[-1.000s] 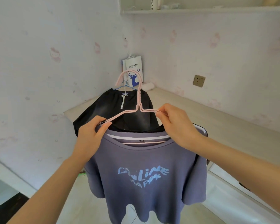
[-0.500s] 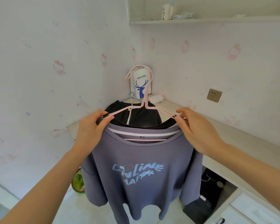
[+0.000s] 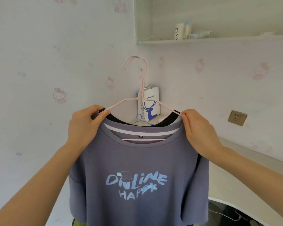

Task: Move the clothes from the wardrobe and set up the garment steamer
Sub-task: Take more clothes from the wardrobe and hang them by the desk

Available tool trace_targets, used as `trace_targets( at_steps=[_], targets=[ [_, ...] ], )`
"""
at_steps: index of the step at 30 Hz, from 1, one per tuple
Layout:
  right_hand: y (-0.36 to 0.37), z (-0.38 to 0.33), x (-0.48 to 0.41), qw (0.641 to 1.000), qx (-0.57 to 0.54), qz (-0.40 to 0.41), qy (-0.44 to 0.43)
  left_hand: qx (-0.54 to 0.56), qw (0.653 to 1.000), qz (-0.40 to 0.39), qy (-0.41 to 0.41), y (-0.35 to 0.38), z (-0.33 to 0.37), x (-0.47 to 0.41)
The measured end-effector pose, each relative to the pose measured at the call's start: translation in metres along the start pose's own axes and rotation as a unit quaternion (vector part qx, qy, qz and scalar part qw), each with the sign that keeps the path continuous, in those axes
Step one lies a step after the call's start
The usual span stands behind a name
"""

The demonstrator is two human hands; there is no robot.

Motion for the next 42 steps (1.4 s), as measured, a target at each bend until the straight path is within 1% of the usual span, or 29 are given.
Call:
trace_targets(
  at_steps=[6, 11, 14, 17, 20, 23, 27, 30, 34, 39, 42],
  targets=[
    [0.006, -0.002, -0.063, 0.999, 0.022, 0.029, 0.041, -0.007, 1.000, -0.010, 0.000, 0.008, -0.027, -0.064],
    [0.022, 0.011, -0.109, 0.999, 0.014, 0.025, 0.041, -0.023, 0.999, -0.038, -0.011, 0.029, -0.052, -0.106],
    [0.038, 0.025, -0.139, 0.999, 0.003, 0.016, 0.047, -0.009, 0.998, -0.059, -0.021, 0.049, -0.073, -0.131],
    [0.057, 0.044, -0.171, 0.998, -0.002, 0.006, 0.060, 0.007, 0.996, -0.081, -0.044, 0.072, -0.096, -0.159],
    [0.081, 0.070, -0.205, 0.997, -0.013, -0.008, 0.071, -0.003, 0.991, -0.109, -0.079, 0.101, -0.123, -0.186],
    [0.114, 0.101, -0.240, 0.995, -0.032, -0.039, 0.087, 0.006, 0.983, -0.138, -0.118, 0.132, -0.153, -0.208],
    [0.167, 0.145, -0.274, 0.987, -0.057, -0.093, 0.116, 0.017, 0.962, -0.214, -0.169, 0.181, -0.205, -0.225],
    [0.211, 0.173, -0.293, 0.978, -0.075, -0.136, 0.138, -0.017, 0.946, -0.260, -0.194, 0.218, -0.249, -0.226],
    [0.270, 0.204, -0.311, 0.962, -0.093, -0.198, 0.164, -0.018, 0.915, -0.319, -0.245, 0.265, -0.307, -0.211],
    [0.331, 0.241, -0.324, 0.942, -0.104, -0.255, 0.192, -0.016, 0.885, -0.360, -0.294, 0.310, -0.368, -0.183],
    [0.356, 0.257, -0.328, 0.930, -0.126, -0.279, 0.205, -0.014, 0.891, -0.329, -0.312, 0.326, -0.393, -0.177]
  ],
)
Point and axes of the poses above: each hand's wrist, its own x-axis away from the middle knuckle, its own y-axis out of the palm, z = x × y, the point moved 7 cm from there along -x, towards the middle knuckle, and after that the axes turned 12 degrees about -z, right-handed, at the moved point
